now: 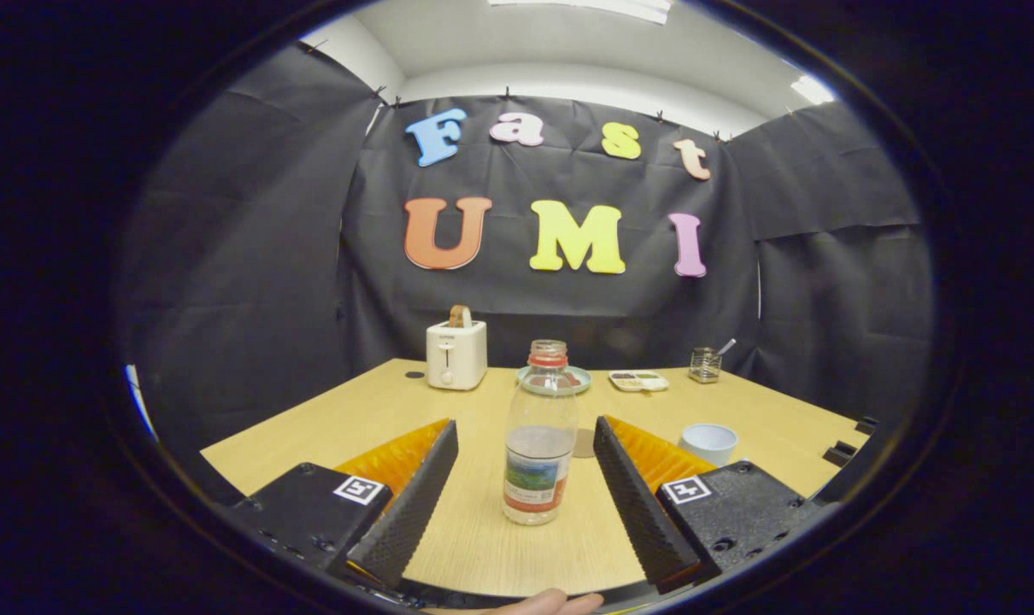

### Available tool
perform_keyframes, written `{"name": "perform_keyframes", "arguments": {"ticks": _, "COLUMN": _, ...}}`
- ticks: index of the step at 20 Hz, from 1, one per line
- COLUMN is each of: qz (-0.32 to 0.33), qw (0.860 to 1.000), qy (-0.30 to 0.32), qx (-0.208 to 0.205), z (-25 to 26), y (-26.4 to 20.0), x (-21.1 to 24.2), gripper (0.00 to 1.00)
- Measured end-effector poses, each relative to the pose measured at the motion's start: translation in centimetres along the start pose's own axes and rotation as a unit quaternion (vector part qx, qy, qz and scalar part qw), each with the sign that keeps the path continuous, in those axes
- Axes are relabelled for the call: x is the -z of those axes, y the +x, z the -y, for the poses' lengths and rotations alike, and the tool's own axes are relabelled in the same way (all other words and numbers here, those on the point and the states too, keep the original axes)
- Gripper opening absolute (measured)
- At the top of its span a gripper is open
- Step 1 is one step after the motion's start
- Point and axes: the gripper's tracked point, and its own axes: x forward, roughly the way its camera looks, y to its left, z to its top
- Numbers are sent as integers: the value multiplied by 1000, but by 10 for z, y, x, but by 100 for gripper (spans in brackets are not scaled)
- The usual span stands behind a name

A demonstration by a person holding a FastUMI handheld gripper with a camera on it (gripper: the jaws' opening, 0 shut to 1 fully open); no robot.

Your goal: Take the bottle from table, then pour the juice into the cup, finally place the bottle on the coaster

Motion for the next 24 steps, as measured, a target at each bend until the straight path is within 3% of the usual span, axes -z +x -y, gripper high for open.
{"name": "perform_keyframes", "arguments": {"ticks": 12, "qz": -8, "qw": 999, "qy": 19, "qx": 30, "z": 10, "y": 68, "x": 36, "gripper": 100}}
{"name": "perform_keyframes", "arguments": {"ticks": 17, "qz": -23, "qw": 999, "qy": -4, "qx": 46, "z": 12, "y": 94, "x": 52, "gripper": 100}}
{"name": "perform_keyframes", "arguments": {"ticks": 19, "qz": -34, "qw": 998, "qy": 7, "qx": 43, "z": 8, "y": 97, "x": 50, "gripper": 79}}
{"name": "perform_keyframes", "arguments": {"ticks": 24, "qz": -36, "qw": 995, "qy": 86, "qx": 19, "z": 9, "y": 90, "x": 21, "gripper": 77}}
